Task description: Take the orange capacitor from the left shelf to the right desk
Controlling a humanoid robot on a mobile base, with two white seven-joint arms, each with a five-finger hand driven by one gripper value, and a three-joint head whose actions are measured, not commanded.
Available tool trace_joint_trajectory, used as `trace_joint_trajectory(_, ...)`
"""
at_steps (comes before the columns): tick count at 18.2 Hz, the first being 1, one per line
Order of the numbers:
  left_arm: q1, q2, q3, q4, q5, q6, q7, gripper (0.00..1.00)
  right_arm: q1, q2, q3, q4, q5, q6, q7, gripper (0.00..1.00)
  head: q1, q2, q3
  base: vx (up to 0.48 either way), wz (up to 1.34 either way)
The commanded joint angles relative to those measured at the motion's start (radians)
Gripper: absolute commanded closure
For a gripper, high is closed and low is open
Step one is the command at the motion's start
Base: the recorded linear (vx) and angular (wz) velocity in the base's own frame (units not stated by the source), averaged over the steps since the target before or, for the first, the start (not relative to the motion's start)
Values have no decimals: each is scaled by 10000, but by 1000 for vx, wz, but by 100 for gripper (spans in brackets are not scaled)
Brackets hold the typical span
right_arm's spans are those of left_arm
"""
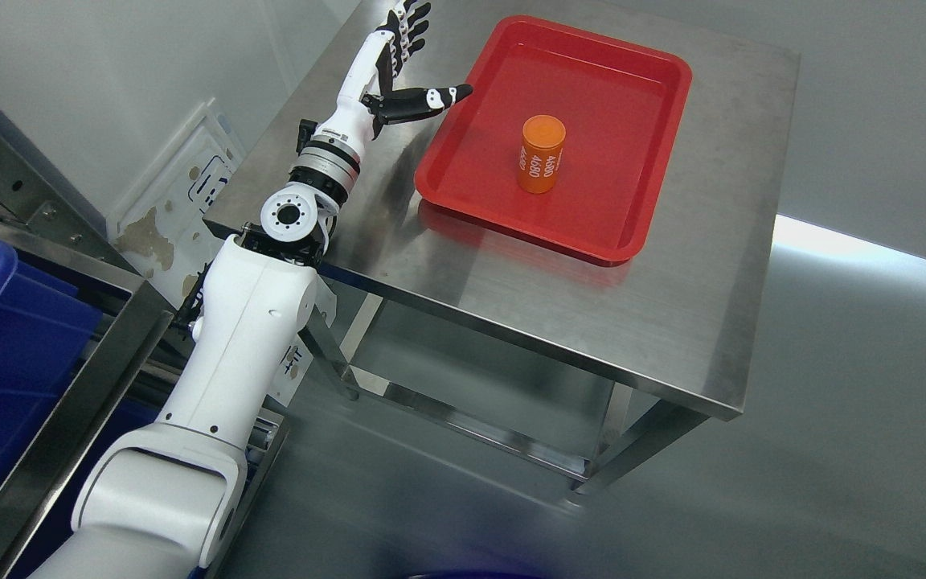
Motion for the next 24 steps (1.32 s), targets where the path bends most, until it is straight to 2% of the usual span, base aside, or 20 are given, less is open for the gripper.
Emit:
trace_joint_trajectory(1, 299, 303, 587, -228, -66, 66, 2, 0, 200, -174, -123, -175, 31, -52, -1, 0, 0, 0, 0, 0, 0)
trace_joint_trajectory(11, 897, 380, 987, -840, -66, 66, 2, 0, 200, -174, -123, -175, 31, -67, -1, 0, 0, 0, 0, 0, 0)
trace_joint_trajectory(24, 990, 472, 1156, -1317, -66, 173, 2, 0, 200, -174, -123, -175, 31, -52, -1, 0, 0, 0, 0, 0, 0)
